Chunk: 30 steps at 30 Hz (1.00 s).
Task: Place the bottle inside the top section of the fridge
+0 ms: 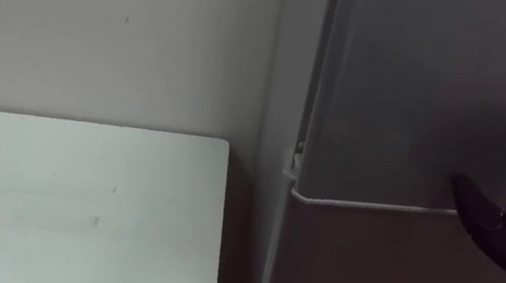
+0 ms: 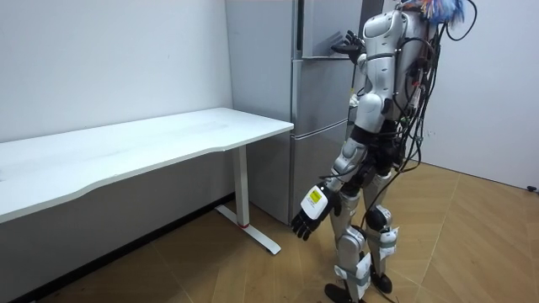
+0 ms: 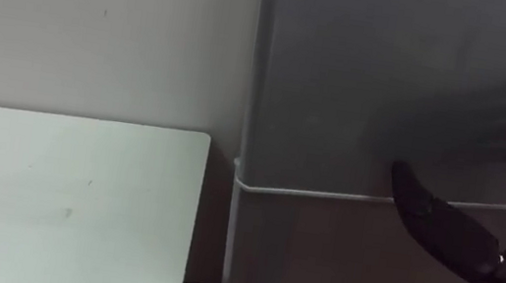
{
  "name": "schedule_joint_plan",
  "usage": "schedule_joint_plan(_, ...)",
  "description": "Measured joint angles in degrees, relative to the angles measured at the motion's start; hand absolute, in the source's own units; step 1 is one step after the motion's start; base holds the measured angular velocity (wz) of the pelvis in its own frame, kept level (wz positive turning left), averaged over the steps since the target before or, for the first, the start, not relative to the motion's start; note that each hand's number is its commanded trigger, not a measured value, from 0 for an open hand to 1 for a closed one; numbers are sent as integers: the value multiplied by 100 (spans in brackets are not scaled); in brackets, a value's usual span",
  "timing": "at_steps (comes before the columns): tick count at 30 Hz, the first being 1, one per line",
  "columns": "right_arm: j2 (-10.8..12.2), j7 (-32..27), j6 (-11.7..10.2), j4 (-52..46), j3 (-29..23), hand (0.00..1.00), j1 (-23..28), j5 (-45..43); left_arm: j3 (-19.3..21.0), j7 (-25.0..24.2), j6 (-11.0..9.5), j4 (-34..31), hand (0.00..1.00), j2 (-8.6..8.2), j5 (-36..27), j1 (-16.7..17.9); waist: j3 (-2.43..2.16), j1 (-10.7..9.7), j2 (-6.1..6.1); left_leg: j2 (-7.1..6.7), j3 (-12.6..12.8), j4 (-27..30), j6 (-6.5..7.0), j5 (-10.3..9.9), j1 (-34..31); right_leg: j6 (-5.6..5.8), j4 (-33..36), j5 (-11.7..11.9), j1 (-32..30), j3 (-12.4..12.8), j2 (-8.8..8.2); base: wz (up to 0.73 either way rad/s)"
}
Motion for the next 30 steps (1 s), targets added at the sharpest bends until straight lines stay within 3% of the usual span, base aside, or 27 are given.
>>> schedule_joint_plan(4, 11, -108, 56, 0, 99, 0, -173, -276, 0, -3, -2, 20, 0, 5, 1, -20, 11, 44, -65, -1, -16, 9, -13, 16, -21, -15, -10, -2, -10, -36, -1, 2)
schedule_joint_plan(11, 12, -296, 56, -14, 261, 0, -248, -1125, -7, -66, -18, 15, 0, 137, -2, -59, -25, 135, -220, 7, -73, 61, -25, 21, -25, -39, -104, 14, 69, -168, 5, 5)
schedule_joint_plan(20, -22, -73, 41, -43, 516, 0, -891, -2017, 12, -318, -8, 23, 0, 198, 119, -160, -19, 172, -251, -25, -264, 70, -25, 22, -33, -35, -105, 11, 141, -316, -5, 10)
schedule_joint_plan(25, -262, 9, 45, -38, 656, 0, -1081, -2175, 14, -322, 6, 21, 0, 203, 127, -240, 26, 314, -293, -23, -358, 63, -25, 20, -51, -34, -92, 10, 175, -444, -13, 11)
schedule_joint_plan(30, -488, 275, 44, -38, 724, 0, -1314, -2417, 34, -347, 41, 18, 0, 247, 336, -249, 21, 428, -303, 1, -427, 103, -29, 23, -113, -34, -89, 11, 163, -476, -16, 8)
